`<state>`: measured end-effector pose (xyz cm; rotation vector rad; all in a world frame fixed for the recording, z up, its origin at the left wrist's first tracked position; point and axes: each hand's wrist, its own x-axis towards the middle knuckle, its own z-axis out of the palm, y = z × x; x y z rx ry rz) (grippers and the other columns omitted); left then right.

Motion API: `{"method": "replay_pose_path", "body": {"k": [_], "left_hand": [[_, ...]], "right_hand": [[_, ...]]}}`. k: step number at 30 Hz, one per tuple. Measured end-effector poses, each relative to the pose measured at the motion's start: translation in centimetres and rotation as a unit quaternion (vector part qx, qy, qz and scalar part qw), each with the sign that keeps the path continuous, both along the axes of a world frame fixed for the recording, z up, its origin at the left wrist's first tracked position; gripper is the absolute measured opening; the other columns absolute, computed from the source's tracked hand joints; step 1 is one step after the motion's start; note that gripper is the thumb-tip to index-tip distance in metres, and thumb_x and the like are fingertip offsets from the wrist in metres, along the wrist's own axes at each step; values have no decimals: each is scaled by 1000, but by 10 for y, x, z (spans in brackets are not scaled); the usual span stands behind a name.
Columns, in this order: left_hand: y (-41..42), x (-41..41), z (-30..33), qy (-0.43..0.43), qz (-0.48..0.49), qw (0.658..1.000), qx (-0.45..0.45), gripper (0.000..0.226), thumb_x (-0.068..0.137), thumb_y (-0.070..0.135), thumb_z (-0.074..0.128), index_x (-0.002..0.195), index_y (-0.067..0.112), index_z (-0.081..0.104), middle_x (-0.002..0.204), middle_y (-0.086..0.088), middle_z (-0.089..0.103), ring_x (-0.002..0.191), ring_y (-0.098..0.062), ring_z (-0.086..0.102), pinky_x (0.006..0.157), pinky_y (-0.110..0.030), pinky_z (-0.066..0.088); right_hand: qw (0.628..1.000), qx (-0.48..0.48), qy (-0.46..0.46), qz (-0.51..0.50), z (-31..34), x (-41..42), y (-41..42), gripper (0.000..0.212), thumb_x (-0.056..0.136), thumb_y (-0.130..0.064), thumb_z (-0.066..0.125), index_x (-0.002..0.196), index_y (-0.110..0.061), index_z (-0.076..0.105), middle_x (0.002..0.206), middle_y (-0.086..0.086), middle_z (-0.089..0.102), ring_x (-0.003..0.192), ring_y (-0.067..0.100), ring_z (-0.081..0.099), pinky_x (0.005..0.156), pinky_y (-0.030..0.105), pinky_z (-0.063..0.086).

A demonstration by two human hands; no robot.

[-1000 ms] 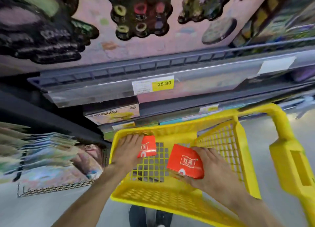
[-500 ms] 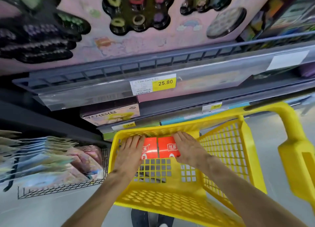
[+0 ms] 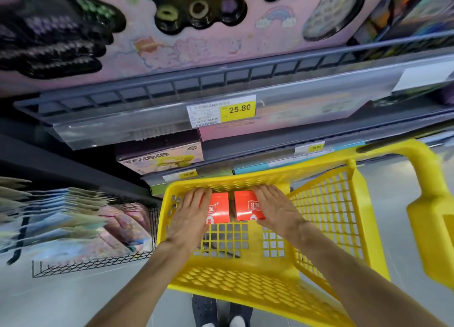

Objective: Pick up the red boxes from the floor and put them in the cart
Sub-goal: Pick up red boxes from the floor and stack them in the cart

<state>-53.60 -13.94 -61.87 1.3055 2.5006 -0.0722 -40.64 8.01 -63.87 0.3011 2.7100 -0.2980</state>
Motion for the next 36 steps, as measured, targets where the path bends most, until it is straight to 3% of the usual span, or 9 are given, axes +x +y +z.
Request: {"method": "replay_pose_path", "body": {"k": [5, 11, 17, 20, 22, 25, 28, 31, 36], "left_hand": [[-4, 5, 29, -13, -2, 1000, 7, 93, 87, 40, 69, 155, 13, 12, 156, -6, 23, 145, -25, 19, 121, -42, 15], [-17, 7, 66, -33, -7, 999, 28, 86, 87, 41, 68, 154, 14, 20, 154, -4, 29, 143, -25, 24, 118, -43, 24], [-24, 13, 61, -43, -13, 999, 28, 80, 92, 38, 61, 154, 16, 16, 156, -2, 23, 146, -22, 18, 122, -39, 14], [-18, 2, 42, -38, -27, 999, 18, 81, 92, 31, 64, 155, 17, 15, 158, -1, 19, 148, -21, 13, 120, -40, 11], [-14, -6, 26, -39, -23, 999, 17, 79, 92, 28, 65, 154, 19, 18, 158, 0, 21, 148, -21, 14, 119, -43, 17], [-13, -14, 6, -41, -11, 999, 21, 78, 88, 29, 70, 152, 21, 25, 151, 0, 30, 142, -22, 25, 114, -45, 26], [-15, -17, -2, -43, -19, 999, 27, 76, 87, 30, 71, 150, 21, 29, 146, 0, 35, 136, -23, 32, 111, -44, 32], [-17, -16, -3, -54, -12, 998, 24, 77, 88, 25, 70, 151, 20, 27, 149, 0, 32, 139, -23, 29, 115, -44, 29], [-13, -15, 0, -60, -6, 998, 30, 81, 86, 21, 73, 152, 18, 25, 149, 0, 33, 139, -22, 29, 112, -38, 35]], "right_hand": [[1000, 24, -4, -2, 19, 5, -14, 107, 88, -47, 67, 156, -8, -5, 165, 12, 5, 152, 27, 5, 120, 36, -3], [996, -2, -40, -85, 61, 23, -21, 103, 90, -35, 68, 156, -13, -8, 165, 9, 1, 152, 28, 1, 124, 41, 10], [997, 59, -47, -29, 45, 13, -26, 103, 91, -32, 68, 154, -4, -7, 165, 14, 1, 152, 29, 3, 123, 39, 6], [996, 77, -33, -26, 22, -1, -31, 91, 95, -21, 61, 155, -3, -4, 164, 14, 4, 151, 29, 5, 123, 38, 5], [996, 79, -19, -39, 11, -4, -32, 85, 93, -18, 63, 154, -3, 6, 161, 14, 17, 149, 30, 16, 123, 37, 14], [997, 56, 18, -54, 5, -6, -30, 84, 80, -25, 77, 146, -8, 30, 143, 8, 42, 134, 27, 39, 112, 35, 35], [997, 23, 45, -58, 8, -10, -30, 76, 75, -38, 80, 135, -13, 41, 128, 3, 49, 120, 24, 47, 101, 35, 44], [997, 18, 48, -49, 9, -13, -33, 77, 75, -32, 82, 137, -16, 39, 128, 0, 47, 119, 21, 44, 99, 31, 43], [998, 15, 38, -47, 4, -8, -32, 88, 78, -39, 80, 146, -14, 30, 134, 1, 43, 125, 21, 39, 103, 32, 42]]}}
